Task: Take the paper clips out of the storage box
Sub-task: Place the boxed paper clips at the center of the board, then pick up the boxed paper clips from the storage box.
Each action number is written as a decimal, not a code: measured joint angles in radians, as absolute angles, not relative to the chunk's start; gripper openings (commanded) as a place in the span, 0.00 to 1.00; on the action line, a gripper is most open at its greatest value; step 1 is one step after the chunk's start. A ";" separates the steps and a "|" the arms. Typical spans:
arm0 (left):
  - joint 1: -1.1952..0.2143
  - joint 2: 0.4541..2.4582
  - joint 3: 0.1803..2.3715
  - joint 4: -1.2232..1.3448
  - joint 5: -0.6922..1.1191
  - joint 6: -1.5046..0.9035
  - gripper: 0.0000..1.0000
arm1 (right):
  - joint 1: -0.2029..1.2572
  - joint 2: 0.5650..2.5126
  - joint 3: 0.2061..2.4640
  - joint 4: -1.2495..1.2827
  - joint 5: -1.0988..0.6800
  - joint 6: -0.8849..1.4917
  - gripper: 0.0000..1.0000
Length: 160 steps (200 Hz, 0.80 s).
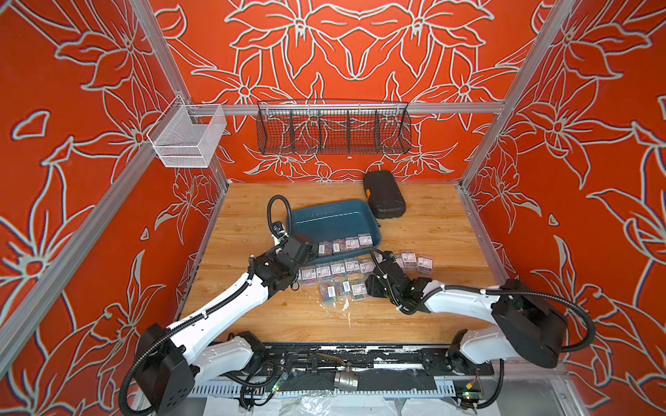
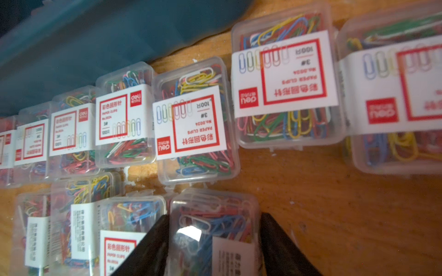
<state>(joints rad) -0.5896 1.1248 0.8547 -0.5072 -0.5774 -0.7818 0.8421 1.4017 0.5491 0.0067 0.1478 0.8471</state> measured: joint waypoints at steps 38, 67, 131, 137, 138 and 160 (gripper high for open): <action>-0.590 1.126 0.854 -0.487 -0.543 -0.748 0.99 | 0.849 1.317 0.535 -0.058 0.153 0.866 0.73; -0.589 1.117 0.850 -0.453 -0.489 -0.702 0.96 | 0.849 1.215 0.535 -0.124 0.206 0.869 0.79; -0.588 1.134 0.847 -0.381 -0.433 -0.648 0.98 | 0.849 1.132 0.660 -0.150 0.472 0.748 0.95; -0.588 1.164 0.867 -0.398 -0.436 -0.659 0.98 | 0.849 1.151 0.723 -0.178 0.496 0.736 0.94; -0.588 1.168 0.871 -0.403 -0.436 -0.661 0.98 | 0.849 1.153 0.731 -0.180 0.498 0.736 0.94; -0.568 1.329 1.058 -0.575 -0.398 -0.707 0.93 | 0.849 1.214 0.979 -0.251 0.561 0.684 0.95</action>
<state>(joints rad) -0.5678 1.3293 1.0584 -0.5755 -0.3977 -0.7067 0.8486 1.2137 0.9787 -0.2512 0.5610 0.6842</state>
